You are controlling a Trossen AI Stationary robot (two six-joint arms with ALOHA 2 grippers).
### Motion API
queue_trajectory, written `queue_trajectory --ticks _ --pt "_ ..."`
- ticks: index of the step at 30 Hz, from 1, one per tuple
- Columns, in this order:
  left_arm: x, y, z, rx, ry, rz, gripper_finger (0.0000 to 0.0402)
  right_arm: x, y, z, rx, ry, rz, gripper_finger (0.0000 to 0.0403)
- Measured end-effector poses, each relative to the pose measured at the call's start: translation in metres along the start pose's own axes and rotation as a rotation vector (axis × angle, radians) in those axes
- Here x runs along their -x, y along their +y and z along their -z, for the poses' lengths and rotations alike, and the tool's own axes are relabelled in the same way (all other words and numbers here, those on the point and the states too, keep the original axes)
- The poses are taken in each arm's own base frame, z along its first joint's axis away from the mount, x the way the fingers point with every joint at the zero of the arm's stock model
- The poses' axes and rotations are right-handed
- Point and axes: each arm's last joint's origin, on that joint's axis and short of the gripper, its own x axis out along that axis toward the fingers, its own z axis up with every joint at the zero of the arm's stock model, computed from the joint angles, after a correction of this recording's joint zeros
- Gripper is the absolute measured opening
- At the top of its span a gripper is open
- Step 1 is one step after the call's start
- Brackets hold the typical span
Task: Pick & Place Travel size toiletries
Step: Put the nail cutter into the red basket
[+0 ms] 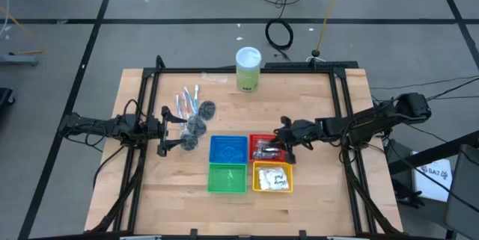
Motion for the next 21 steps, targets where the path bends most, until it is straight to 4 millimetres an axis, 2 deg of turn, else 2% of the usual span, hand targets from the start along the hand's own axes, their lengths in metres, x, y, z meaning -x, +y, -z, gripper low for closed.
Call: queue_trajectory --ticks 21 --pt "0.0 0.0 0.0 0.0 0.0 0.0 0.0347 0.0001 0.0028 0.0035 0.015 0.035 -0.009 0.003"
